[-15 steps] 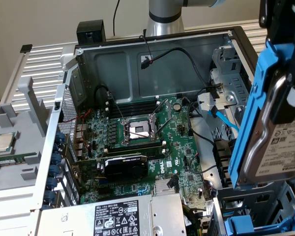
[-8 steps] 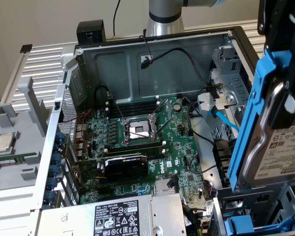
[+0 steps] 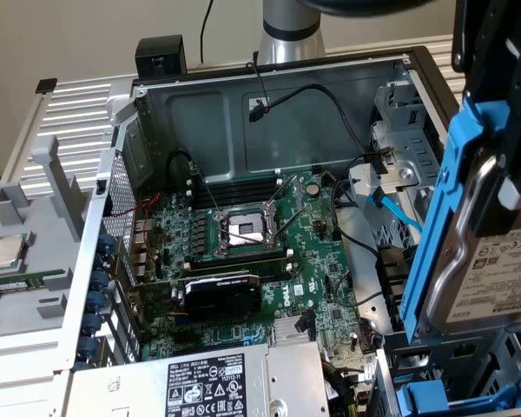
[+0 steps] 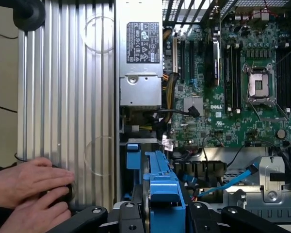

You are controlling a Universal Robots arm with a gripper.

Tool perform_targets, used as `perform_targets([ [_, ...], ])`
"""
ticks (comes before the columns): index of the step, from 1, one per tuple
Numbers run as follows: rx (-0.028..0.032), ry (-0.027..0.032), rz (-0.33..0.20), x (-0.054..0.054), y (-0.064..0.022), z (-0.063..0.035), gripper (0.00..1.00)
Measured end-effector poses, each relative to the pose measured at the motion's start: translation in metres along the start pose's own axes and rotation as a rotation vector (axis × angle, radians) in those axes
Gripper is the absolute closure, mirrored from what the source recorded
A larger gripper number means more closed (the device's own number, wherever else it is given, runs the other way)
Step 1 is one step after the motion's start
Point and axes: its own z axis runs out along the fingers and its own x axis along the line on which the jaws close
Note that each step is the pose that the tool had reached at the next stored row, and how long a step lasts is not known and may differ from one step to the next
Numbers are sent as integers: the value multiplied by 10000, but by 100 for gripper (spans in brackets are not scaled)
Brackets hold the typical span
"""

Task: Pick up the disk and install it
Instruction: 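Pick up the disk, then insert the disk into the insertion slot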

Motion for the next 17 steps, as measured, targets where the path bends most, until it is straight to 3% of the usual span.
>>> perform_targets([
  [7,-49,6,-278,-1,4,12,63],
  [17,-90,6,-279,-24,3,32,63],
])
